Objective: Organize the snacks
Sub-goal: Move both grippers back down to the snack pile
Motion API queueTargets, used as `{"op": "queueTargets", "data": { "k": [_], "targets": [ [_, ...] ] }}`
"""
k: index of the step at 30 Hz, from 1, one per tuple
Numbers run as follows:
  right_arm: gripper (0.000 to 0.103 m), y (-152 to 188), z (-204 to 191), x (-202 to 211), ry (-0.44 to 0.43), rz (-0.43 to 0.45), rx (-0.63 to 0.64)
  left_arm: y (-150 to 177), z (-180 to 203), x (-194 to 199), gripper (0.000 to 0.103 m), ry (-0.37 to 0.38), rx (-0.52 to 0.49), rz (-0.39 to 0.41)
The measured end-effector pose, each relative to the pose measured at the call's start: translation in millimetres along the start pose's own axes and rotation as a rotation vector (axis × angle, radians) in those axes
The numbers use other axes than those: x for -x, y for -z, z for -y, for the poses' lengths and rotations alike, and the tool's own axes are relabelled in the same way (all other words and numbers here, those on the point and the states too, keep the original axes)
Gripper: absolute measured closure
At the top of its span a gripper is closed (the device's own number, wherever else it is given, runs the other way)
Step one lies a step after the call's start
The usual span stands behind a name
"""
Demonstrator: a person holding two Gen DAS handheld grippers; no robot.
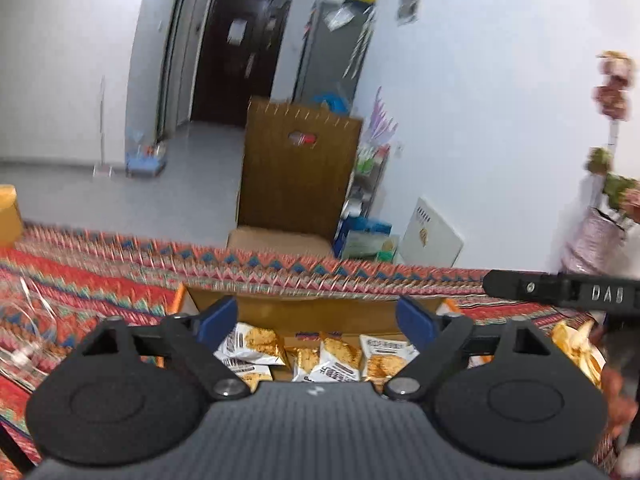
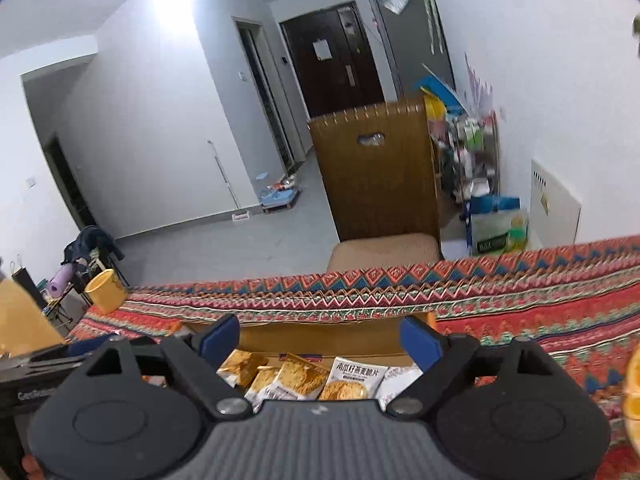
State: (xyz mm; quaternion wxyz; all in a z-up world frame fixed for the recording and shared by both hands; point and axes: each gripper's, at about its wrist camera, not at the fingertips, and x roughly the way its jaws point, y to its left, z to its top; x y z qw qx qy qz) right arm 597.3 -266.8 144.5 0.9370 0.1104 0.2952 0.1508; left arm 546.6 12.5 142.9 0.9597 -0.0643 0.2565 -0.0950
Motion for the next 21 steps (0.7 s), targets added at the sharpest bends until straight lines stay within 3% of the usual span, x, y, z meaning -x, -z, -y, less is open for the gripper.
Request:
{"op": "queueTargets", "data": {
  "k": [4, 8, 15, 21],
  "targets": [
    [0.004, 8, -13, 64, 0.035, 0.047, 0.077, 16, 15, 61, 0.005, -0.026, -0.076, 0.051],
    [0.002, 35, -23, 127, 0.054, 0.121, 0.133, 43, 24, 126, 0.0, 0.0, -0.09, 0.114],
    [0.0, 136, -22, 226, 0.014, 0.24, 0.145, 126, 35, 215, 0.0, -0.008, -0.118, 0.171],
    [0.0, 235, -29, 273, 0.141, 0.333, 0.214, 205, 39, 268, 0.0, -0.065, -0.153, 0.201]
  ]
}}
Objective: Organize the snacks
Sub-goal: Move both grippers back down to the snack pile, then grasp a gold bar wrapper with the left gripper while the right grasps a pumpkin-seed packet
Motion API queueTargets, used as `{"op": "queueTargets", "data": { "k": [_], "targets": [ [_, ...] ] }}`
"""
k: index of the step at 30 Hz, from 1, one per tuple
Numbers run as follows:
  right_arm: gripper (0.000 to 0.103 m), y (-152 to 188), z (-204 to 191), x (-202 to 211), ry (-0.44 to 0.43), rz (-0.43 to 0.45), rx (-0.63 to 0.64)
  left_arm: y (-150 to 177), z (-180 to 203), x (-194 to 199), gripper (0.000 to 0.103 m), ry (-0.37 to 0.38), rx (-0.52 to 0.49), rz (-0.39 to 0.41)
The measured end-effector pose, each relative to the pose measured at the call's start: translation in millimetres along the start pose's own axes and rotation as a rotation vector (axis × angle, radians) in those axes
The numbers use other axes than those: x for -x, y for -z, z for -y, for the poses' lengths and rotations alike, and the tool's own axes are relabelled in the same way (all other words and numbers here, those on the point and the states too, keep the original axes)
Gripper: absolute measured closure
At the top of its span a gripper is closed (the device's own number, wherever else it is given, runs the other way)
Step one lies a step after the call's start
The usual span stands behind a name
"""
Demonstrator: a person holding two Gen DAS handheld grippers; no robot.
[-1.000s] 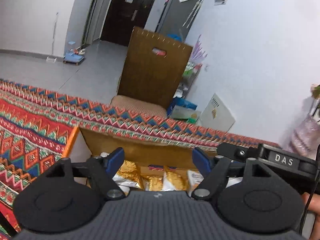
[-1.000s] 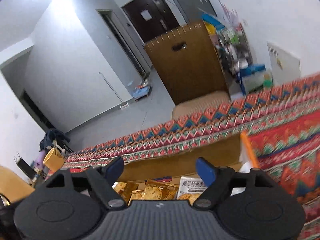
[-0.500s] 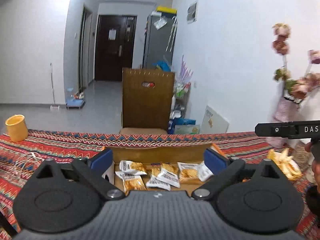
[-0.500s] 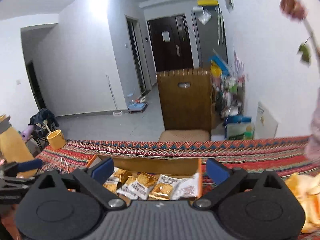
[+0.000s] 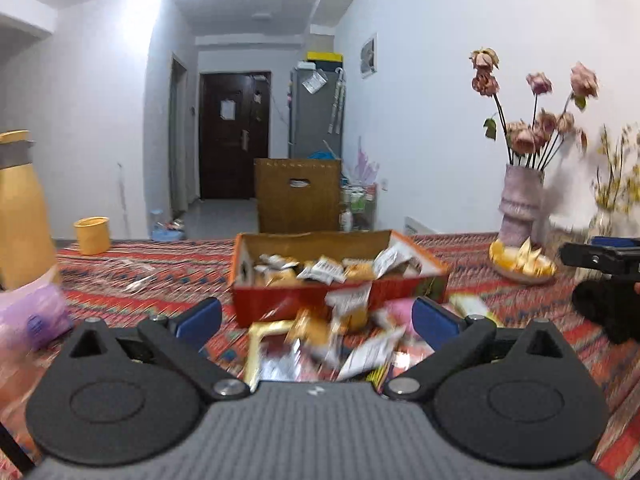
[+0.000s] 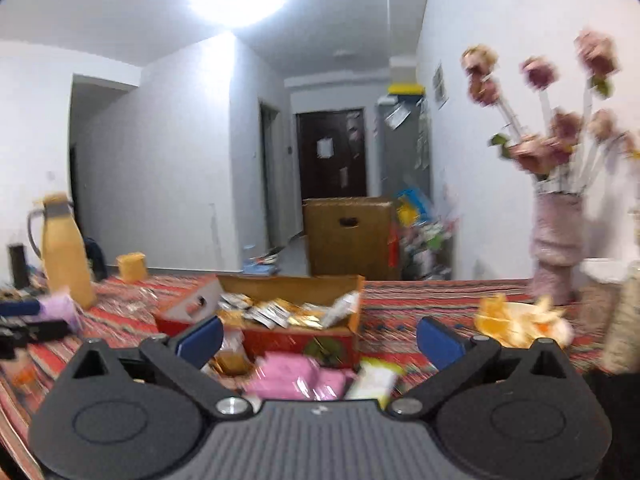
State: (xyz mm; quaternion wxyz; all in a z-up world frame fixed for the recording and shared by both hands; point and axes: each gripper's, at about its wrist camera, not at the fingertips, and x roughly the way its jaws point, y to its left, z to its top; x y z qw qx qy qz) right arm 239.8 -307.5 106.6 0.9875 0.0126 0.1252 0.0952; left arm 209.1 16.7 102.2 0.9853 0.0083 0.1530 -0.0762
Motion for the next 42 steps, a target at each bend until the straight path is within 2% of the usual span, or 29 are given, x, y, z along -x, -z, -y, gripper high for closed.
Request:
{"op": "queueTargets", "data": {
  "k": [3, 6, 9, 13, 17, 24, 31, 37, 42],
  "targets": [
    [0.0, 43, -17, 31, 0.05, 0.001, 0.034, 37, -1, 22, 0.0, -0.01, 0.043, -0.042],
    [0.0, 80, -31, 46, 0.053, -0.05, 0.016, 67, 1, 31, 0.0, -0.017, 0.083, -0.114],
    [0.0, 110, -48, 51, 0.055, -0.127, 0.02, 89, 5, 33, 0.0, -0.032, 0.067, -0.179],
    [0.0, 131, -68, 48, 0.031, -0.206, 0.028, 102, 12, 36, 0.0, -0.032, 0.029, -0.207],
    [0.0, 135, -76, 46, -0.003, -0.212, 0.018, 101, 14, 37, 0.0, -0.013, 0.021, -0.208],
    [0.0, 132, -73, 41, -0.003, -0.23, 0.002, 100, 13, 28, 0.0, -0.021, 0.018, -0.225],
    [0.0, 115, -60, 18, -0.005, -0.236, -0.03, 79, 11, 5, 0.0, -0.008, -0.013, -0.199],
    [0.0, 93, -59, -15, 0.002, -0.203, -0.007, 41, 9, -45, 0.0, -0.044, -0.125, -0.158],
    [0.0, 79, -59, -37, -0.003, -0.198, -0.011, 20, 16, -111, 0.0, -0.047, -0.238, -0.143]
  ]
}}
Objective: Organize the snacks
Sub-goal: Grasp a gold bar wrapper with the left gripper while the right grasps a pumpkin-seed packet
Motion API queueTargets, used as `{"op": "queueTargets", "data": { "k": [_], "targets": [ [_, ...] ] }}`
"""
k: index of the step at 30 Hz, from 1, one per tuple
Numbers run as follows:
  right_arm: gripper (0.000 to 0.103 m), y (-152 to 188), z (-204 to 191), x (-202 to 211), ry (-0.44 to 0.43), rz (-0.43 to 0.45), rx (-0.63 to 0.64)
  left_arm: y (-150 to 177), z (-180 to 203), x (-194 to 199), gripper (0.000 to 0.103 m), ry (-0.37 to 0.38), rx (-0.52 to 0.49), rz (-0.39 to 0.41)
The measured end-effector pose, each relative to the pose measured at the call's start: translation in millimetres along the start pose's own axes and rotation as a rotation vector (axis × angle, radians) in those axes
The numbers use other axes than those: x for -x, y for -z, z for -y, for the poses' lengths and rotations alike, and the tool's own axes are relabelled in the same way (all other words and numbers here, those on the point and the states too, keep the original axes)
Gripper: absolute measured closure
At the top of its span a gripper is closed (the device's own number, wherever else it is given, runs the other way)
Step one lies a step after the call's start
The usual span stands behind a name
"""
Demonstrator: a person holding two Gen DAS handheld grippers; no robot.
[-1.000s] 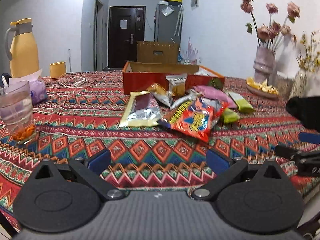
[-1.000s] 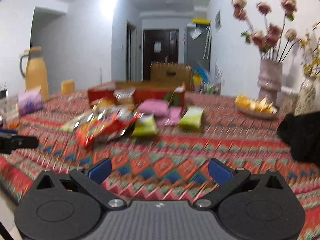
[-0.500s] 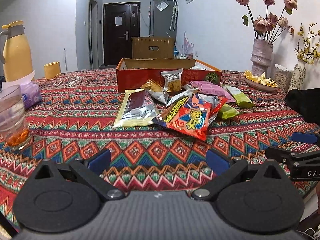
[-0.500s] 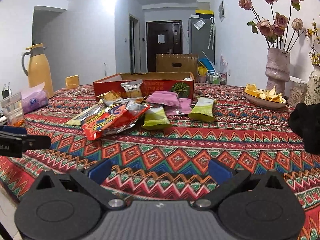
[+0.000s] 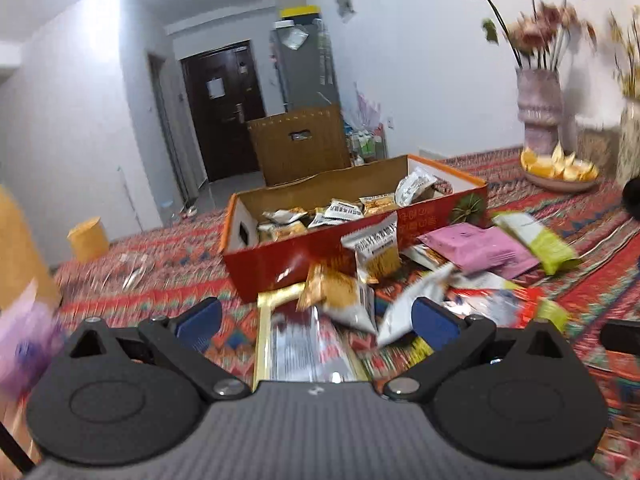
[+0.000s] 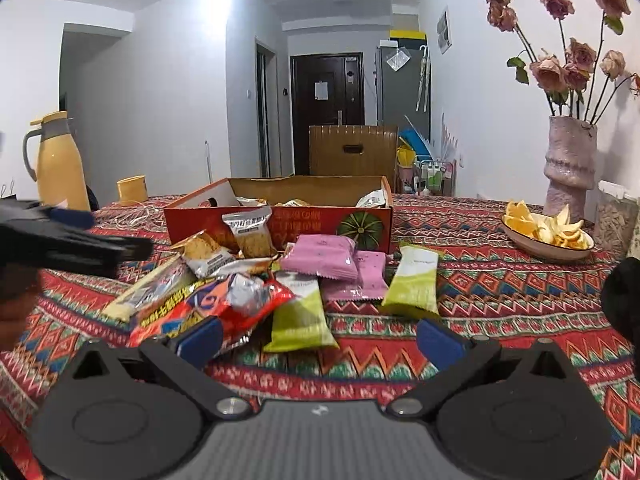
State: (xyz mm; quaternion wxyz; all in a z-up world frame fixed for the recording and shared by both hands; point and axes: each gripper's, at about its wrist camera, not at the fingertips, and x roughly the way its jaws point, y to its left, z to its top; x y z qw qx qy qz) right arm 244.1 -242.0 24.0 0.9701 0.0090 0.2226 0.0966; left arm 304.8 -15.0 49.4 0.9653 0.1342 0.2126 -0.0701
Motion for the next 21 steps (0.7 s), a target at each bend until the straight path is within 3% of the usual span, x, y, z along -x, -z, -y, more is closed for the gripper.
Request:
{"op": "queueTargets", "data": {
  "k": [3, 9, 11, 12, 15, 17, 21],
  "targets": [
    [0.0, -10, -1, -12, -0.014, -0.014, 0.025, -6, 5, -39, 0.0, 0.029, -0.045, -0.031],
    [0.0, -32, 2, -40, -0.035, 0.005, 0.037, 3, 8, -94, 0.002, 0.094, -0.011, -0.113],
    [0.001, -44, 3, -54, -0.078, -0.002, 0.023, 4, 8, -104, 0.021, 0.089, 0.007, -0.118],
    [0.001, -52, 3, -62, -0.102, -0.002, 0.018, 4, 5, -107, 0.025, 0.106, 0.032, -0.119],
    [0.003, -77, 1, -96, -0.184, -0.024, 0.0, 2, -6, -107, 0.052, 0.174, 0.119, -0.098],
    [0.012, -92, -6, -123, -0.213, -0.033, 0.01, 2, -8, -102, 0.074, 0.2, 0.114, -0.073],
    [0.022, -101, -27, -180, -0.268, -0.107, 0.049, 5, -7, -93, 0.078, 0.179, 0.096, -0.063]
  ]
}}
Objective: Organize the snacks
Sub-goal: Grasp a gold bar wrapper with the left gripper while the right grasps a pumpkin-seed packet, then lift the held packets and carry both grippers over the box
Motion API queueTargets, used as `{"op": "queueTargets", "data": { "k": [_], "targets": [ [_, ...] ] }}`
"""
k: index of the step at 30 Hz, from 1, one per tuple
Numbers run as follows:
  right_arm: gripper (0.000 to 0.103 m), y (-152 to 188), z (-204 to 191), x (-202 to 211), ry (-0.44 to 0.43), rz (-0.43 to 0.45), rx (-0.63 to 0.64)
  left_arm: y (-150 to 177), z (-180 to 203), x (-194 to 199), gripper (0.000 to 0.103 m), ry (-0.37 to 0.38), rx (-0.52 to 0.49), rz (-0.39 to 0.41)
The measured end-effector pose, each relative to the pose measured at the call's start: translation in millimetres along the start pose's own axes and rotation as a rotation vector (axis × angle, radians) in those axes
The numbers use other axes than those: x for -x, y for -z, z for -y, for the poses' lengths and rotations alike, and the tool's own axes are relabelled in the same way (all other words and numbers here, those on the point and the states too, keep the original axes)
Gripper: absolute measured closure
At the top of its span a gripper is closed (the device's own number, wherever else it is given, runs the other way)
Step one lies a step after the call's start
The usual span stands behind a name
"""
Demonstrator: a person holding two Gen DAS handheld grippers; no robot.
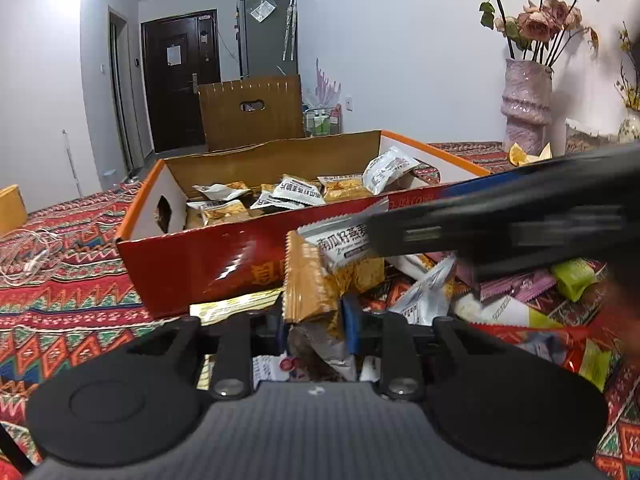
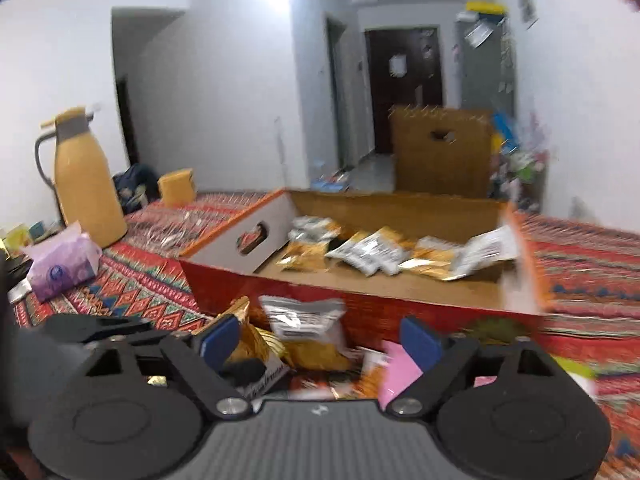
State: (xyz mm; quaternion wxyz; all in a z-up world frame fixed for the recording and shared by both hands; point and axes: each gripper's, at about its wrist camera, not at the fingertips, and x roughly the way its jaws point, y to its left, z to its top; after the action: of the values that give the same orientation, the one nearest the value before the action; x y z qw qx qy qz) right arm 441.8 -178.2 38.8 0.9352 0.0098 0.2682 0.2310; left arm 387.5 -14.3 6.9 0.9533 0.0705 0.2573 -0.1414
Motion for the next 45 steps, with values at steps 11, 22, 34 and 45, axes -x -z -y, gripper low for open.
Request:
{"op": "queueTargets", "data": {
  "k": [11, 22, 34, 45],
  "targets": [
    [0.06, 8, -3, -46, -0.01, -0.06, -0.025, -4, -20, 12, 0.08, -0.034, 0.083, -0.008],
    [0.068, 9, -8, 43, 0.046, 0.093, -0.007, -16, -17, 53, 0.081, -0.078, 0.082, 0.04],
    [0.068, 75, -36, 177, 0.113, 0.135, 0.108, 17, 12, 159, 0.081, -0.106, 0.131, 0.084],
    [0.068, 143, -44, 225, 0.222, 0.095, 0.021, 64, 14, 204, 0.081, -0.176, 0.233, 0.0]
  ]
}}
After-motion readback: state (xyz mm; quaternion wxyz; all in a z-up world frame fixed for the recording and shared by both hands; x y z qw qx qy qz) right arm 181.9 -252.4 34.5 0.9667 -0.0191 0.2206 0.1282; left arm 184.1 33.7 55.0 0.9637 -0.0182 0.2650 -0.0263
